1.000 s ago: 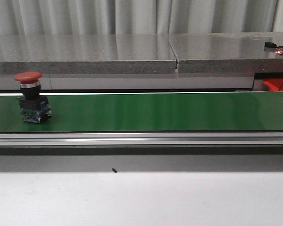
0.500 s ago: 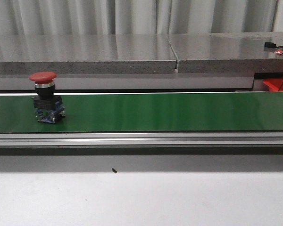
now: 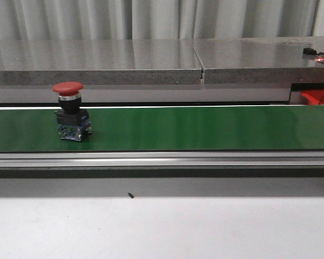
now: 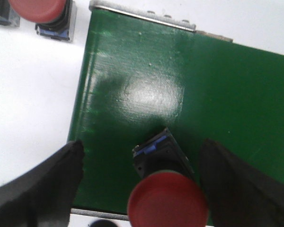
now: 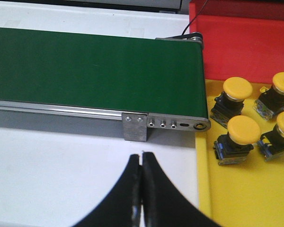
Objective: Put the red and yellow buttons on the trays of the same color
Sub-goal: 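Set the second red button on the green belt and release, then withdraw the left gripper and bring the right gripper over the belt end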
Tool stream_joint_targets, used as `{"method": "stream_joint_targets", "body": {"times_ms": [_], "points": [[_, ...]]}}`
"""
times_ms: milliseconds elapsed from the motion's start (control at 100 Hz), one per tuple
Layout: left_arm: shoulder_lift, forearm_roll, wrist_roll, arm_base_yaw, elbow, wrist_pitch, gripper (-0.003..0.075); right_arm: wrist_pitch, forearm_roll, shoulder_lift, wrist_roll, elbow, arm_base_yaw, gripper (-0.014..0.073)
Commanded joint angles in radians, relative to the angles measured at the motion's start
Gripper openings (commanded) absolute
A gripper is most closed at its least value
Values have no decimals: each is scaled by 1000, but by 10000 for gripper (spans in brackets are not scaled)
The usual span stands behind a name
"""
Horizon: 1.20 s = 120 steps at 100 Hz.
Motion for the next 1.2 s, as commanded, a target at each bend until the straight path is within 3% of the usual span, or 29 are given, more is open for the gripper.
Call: {"method": "stream_joint_targets", "body": {"times_ms": [0,120,220,500,800,1190], "points": [[-92,-36,5,-7,-28,-38,504,-71,-3,9,-9,-24,0,-67],[-154,-39,13,-36,-28,-49,482,-71,-3,9,-9,-24,0,-67],[-209,-41,28,-90,-28,-58,406,-71,-3,9,-9,-24,0,-67],[-320,-39,28,-286,-28,-58,-20,-71,-3,9,-9,-24,0,-67],[-414,55,28,-446,45,-61,-19,-71,-3,9,-9,-24,0,-67],[-681,74,-62,-455,362,-293,-19,-71,-3,9,-9,-24,0,-67]]}}
